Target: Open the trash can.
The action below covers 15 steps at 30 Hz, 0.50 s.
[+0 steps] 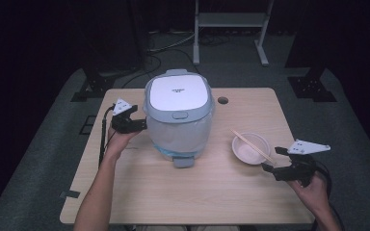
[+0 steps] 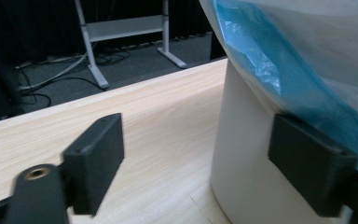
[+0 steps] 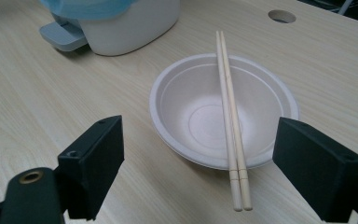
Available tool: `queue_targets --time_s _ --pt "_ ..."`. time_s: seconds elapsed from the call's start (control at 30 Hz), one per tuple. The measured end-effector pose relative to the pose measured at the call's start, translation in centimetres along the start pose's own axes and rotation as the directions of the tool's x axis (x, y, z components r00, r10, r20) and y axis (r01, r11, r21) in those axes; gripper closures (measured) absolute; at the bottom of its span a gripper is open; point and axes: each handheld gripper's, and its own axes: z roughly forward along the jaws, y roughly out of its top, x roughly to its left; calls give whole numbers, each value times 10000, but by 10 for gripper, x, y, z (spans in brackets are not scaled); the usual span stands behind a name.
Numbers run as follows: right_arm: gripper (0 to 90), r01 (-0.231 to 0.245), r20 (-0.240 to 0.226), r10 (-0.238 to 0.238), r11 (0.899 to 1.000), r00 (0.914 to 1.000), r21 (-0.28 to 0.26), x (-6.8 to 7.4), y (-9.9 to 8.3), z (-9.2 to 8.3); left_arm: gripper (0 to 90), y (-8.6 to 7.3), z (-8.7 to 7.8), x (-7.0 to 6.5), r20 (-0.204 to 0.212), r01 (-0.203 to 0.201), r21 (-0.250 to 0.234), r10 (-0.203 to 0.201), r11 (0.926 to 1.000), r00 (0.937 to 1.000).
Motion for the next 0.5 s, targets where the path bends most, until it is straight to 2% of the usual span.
queue_targets --time_s 0.1,0.17,0.27,0.5 --pt "150 10 -3 -10 10000 10000 -17 1 0 0 168 0 -8 -4 14 -245 96 245 9997 9997" --pt "150 10 4 -10 10000 10000 -18 1 0 -1 135 -1 -14 -6 7 -371 159 371 9992 9993" --pt "150 33 8 -33 10000 10000 -63 1 0 -2 135 -6 -29 -12 135 -553 235 550 9982 9984" --pt "150 18 15 -18 10000 10000 -85 1 1 -3 135 -21 -53 -26 438 -882 432 863 9952 9953"
